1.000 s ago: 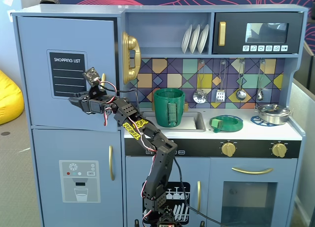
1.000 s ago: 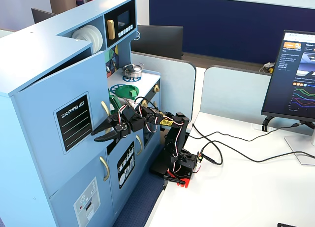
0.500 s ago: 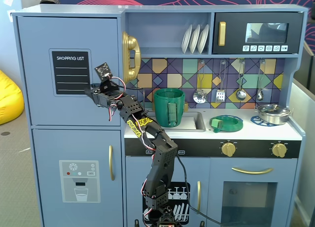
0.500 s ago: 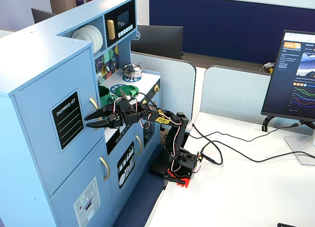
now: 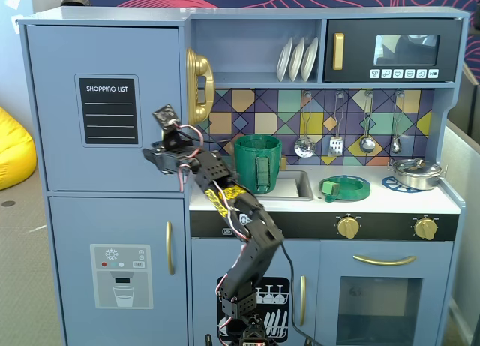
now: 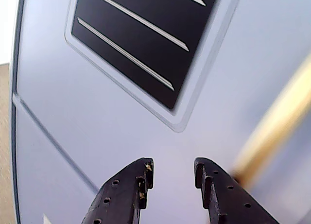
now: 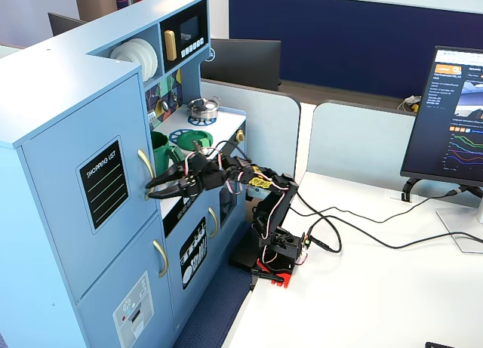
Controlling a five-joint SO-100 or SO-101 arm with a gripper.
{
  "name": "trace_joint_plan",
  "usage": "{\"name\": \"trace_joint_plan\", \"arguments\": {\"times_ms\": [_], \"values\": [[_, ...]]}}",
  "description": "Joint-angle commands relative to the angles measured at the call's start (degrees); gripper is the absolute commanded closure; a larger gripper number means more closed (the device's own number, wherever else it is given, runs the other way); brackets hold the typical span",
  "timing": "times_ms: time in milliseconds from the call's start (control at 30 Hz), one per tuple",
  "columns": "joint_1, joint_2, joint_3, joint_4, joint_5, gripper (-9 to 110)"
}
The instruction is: Close the left cabinet door
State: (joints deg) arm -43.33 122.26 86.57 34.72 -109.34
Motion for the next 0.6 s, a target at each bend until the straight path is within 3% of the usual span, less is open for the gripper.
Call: {"name": "trace_joint_plan", "arguments": {"times_ms": [0, 567], "values": [[4.5, 11.2, 3.8, 4.4, 1.1, 102], [34.8, 42.1, 39.0, 22.9, 8.8, 102]]}}
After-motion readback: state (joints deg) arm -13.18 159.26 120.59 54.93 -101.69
